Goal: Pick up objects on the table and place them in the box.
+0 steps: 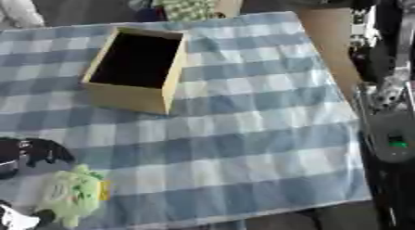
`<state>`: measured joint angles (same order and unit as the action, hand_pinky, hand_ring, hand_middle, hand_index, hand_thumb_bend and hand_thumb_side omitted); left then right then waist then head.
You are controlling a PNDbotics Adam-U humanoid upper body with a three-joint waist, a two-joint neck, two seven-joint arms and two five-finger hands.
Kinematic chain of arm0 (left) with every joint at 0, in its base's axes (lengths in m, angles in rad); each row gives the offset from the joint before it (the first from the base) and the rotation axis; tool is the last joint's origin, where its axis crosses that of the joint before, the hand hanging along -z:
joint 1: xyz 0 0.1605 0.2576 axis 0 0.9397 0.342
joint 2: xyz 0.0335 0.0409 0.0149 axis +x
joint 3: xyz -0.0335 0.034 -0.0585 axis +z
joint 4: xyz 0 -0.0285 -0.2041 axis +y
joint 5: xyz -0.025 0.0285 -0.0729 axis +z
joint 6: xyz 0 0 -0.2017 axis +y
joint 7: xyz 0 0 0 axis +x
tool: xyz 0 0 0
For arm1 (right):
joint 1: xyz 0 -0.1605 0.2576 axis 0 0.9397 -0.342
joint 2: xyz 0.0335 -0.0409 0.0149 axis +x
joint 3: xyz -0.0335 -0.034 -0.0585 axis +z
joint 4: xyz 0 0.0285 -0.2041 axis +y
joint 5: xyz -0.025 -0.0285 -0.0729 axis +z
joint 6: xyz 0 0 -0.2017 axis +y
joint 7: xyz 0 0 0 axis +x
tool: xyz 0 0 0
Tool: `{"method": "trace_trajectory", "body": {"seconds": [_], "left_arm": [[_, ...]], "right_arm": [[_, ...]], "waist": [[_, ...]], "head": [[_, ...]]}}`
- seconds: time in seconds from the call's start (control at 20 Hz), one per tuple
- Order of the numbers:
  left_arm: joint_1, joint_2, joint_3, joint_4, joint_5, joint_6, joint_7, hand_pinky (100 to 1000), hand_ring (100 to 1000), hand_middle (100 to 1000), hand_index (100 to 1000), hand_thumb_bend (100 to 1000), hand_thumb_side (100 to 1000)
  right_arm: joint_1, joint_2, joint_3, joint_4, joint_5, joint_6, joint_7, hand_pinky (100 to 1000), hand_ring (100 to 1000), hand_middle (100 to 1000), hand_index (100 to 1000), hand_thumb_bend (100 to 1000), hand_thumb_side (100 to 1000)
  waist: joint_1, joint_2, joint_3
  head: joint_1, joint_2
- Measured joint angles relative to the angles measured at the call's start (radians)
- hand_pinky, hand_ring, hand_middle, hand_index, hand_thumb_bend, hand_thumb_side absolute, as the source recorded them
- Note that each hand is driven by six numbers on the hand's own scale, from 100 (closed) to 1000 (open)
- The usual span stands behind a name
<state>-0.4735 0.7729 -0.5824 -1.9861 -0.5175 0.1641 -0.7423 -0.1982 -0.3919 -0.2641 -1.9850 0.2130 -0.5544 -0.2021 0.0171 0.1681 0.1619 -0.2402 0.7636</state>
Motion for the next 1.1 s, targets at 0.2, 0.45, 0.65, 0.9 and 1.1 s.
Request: {"method": "trace_trajectory", "body": {"seconds": [0.2, 0.45, 0.65, 0.9, 1.1], "left_arm": [[0.0, 0.0, 0.0, 0.0, -0.006, 0.001, -0.001, 736, 828, 865, 921, 469, 396], [0.0, 0.0, 0.0, 0.0, -0.04, 0.001, -0.009, 754, 845, 875, 925, 518, 409], [0.004, 0.0, 0.0, 0.0, -0.086, 0.002, -0.023, 762, 852, 880, 928, 495, 390], [0.007, 0.0, -0.003, 0.0, -0.101, 0.005, -0.053, 776, 863, 885, 934, 561, 424], [0.008, 0.0, -0.007, 0.0, -0.102, 0.012, -0.076, 779, 866, 889, 933, 567, 426]], "right_arm": [[0.0, 0.0, 0.0, 0.0, -0.001, 0.0, 0.0, 782, 611, 590, 774, 100, 763], [0.0, 0.0, 0.0, 0.0, -0.001, 0.0, 0.0, 781, 611, 590, 774, 100, 763], [0.0, 0.0, 0.0, 0.0, -0.003, -0.001, 0.001, 781, 611, 590, 774, 100, 763], [0.0, 0.0, 0.0, 0.0, -0.003, -0.001, 0.003, 781, 611, 589, 774, 100, 763], [0.0, 0.0, 0.0, 0.0, -0.004, -0.001, 0.004, 781, 610, 589, 774, 100, 762]], "waist": [[0.0, 0.0, 0.0], [0.0, 0.0, 0.0], [0.0, 0.0, 0.0], [0.0, 0.002, 0.0], [0.0, 0.002, 0.0]], "head": [[-0.001, 0.0], [-0.002, 0.0], [-0.003, 0.0], [-0.003, 0.0], [-0.002, 0.0]]}}
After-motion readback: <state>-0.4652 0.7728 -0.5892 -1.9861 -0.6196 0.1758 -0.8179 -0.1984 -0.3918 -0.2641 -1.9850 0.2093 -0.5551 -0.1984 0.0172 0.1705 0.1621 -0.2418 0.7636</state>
